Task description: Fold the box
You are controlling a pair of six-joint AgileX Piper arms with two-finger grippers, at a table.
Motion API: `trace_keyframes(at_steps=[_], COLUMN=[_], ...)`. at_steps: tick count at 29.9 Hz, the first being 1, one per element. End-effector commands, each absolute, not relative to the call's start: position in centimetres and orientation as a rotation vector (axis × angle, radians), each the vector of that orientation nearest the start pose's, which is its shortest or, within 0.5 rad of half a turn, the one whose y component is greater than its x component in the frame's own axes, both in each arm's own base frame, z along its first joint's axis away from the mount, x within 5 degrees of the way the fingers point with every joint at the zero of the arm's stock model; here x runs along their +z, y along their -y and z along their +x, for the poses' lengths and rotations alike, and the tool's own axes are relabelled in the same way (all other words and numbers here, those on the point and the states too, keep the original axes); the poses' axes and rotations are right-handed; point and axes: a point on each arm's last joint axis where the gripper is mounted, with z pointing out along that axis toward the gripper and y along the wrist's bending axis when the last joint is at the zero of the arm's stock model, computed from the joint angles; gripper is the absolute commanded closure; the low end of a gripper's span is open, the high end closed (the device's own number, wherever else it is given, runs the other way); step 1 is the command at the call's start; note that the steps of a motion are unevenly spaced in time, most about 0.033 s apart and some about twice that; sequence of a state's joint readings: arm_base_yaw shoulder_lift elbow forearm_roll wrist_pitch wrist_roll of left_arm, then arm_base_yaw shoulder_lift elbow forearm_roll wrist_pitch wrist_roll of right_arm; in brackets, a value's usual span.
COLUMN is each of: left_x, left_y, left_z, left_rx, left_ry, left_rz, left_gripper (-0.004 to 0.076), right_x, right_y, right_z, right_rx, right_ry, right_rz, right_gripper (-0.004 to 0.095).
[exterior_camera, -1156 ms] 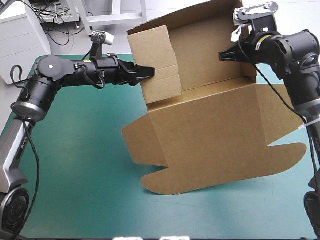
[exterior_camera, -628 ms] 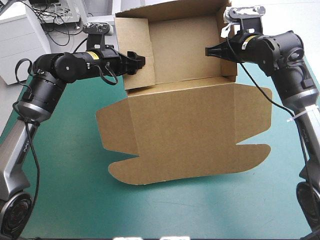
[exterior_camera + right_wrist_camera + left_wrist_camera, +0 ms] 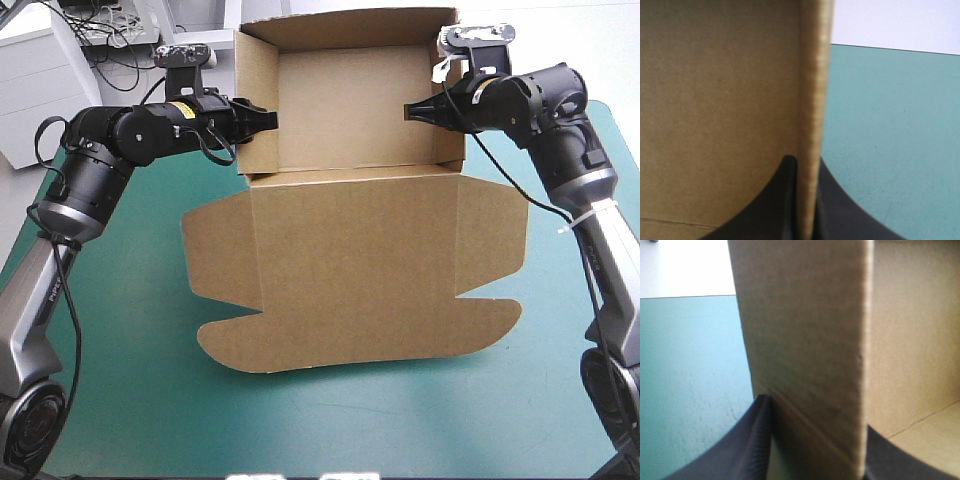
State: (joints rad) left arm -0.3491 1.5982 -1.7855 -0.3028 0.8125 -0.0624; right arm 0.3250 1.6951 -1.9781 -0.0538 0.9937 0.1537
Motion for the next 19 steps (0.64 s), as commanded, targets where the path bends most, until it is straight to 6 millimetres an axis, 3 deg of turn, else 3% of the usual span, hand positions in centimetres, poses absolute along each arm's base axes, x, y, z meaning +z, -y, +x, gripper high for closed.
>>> trace_keyframes(at_steps=[1,4,19], left_x=[48.1,47.8,45.0], left_y=[14.3,14.5,16.9], left_z=[31.5,31.6,32.7], left_rx=[-0.699,-0.703,-0.676], left_ry=[-1.982,-1.993,-2.104], left_rz=[0.202,0.205,0.313], left_gripper=[0.064,0.0749,0.0756], right_x=[48.1,47.9,46.4], right_y=[-11.7,-11.9,-11.9], right_z=[34.6,34.7,34.5], right_rx=[0.266,0.283,0.212], right_ry=[-2.068,-2.073,-2.203], right_rz=[-0.198,-0.218,-0.306], right_gripper=[0.0927,0.0927,0.093])
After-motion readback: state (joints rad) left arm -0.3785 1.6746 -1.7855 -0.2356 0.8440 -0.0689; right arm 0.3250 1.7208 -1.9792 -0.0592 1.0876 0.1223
